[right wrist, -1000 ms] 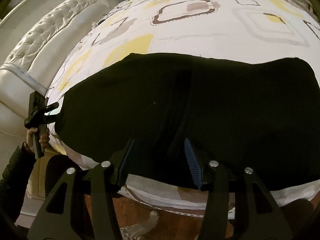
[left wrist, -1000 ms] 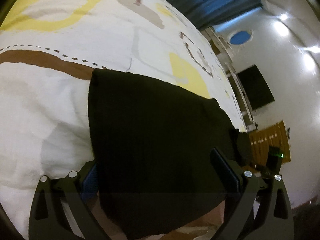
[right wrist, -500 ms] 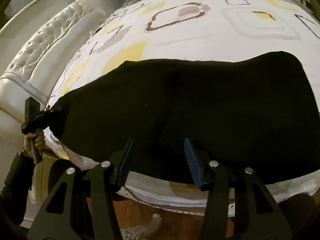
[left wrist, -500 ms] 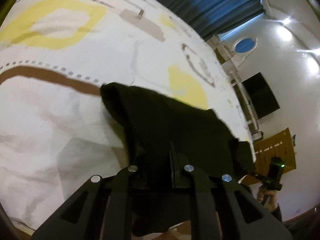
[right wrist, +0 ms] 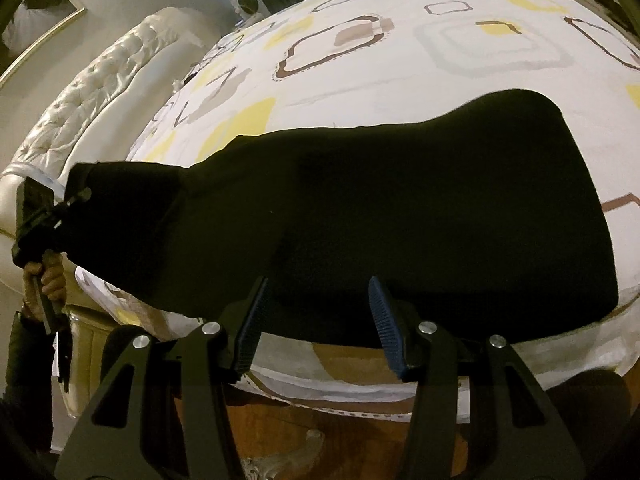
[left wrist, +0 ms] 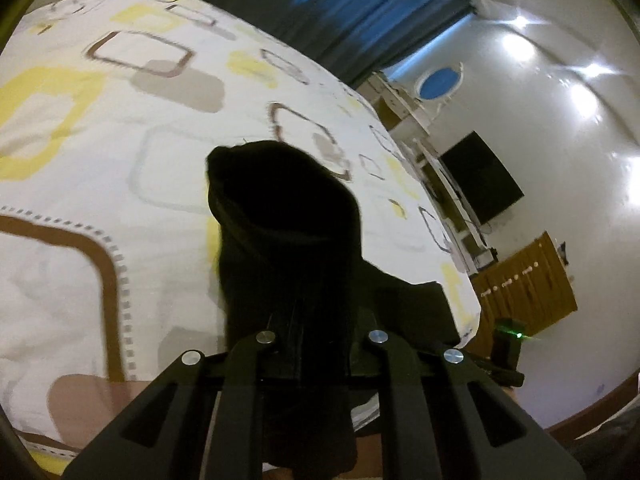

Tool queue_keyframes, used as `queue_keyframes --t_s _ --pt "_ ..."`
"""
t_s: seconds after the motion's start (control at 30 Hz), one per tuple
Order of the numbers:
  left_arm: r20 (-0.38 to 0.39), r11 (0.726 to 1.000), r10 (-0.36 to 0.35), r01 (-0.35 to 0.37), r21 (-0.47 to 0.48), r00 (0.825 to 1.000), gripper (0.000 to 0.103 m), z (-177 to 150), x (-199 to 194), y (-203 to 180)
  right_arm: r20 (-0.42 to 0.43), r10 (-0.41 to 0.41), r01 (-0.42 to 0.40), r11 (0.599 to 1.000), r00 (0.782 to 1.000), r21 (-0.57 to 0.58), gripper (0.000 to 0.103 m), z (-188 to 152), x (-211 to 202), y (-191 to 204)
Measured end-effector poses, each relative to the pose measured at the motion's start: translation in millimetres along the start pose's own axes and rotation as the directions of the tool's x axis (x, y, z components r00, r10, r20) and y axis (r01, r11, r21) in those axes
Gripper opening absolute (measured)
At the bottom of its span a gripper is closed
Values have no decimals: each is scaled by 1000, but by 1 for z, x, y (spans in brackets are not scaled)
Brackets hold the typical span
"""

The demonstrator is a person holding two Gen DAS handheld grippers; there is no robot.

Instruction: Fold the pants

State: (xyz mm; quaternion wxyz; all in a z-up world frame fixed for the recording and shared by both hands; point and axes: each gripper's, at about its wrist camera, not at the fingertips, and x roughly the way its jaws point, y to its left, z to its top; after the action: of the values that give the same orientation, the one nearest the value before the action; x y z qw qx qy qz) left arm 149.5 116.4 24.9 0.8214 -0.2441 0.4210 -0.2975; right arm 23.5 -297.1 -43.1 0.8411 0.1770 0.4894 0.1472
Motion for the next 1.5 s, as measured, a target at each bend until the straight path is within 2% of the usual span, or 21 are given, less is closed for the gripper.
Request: queue_keyframes --t_s 0.3,0.6,0.87,1.0,1.2,1.33,1.5 --pt "-22 997 -26 28 68 999 13 -1 40 -64 18 21 -22 999 1000 26 51 -13 -11 -12" --pt "-104 989 -54 68 132 993 13 -9 100 -123 52 38 -41 997 998 68 51 -25 -27 -28" --pt "-181 980 -90 119 161 979 13 -20 153 -171 85 48 -57 992 995 109 51 -36 -44 -47" --pt "-213 973 -85 127 191 973 14 -27 180 -198 102 48 -62 989 994 135 51 -40 -51 -60" --pt "-277 967 -102 161 199 956 14 -40 222 -227 124 41 -62 983 991 175 51 -47 -62 -81" --pt "-312 961 -66 144 235 948 14 -52 253 -245 140 33 -61 977 990 205 51 -52 -70 -96" --pt "-361 971 -17 102 216 933 14 -67 290 -247 156 23 -61 969 988 240 51 -57 -79 -112"
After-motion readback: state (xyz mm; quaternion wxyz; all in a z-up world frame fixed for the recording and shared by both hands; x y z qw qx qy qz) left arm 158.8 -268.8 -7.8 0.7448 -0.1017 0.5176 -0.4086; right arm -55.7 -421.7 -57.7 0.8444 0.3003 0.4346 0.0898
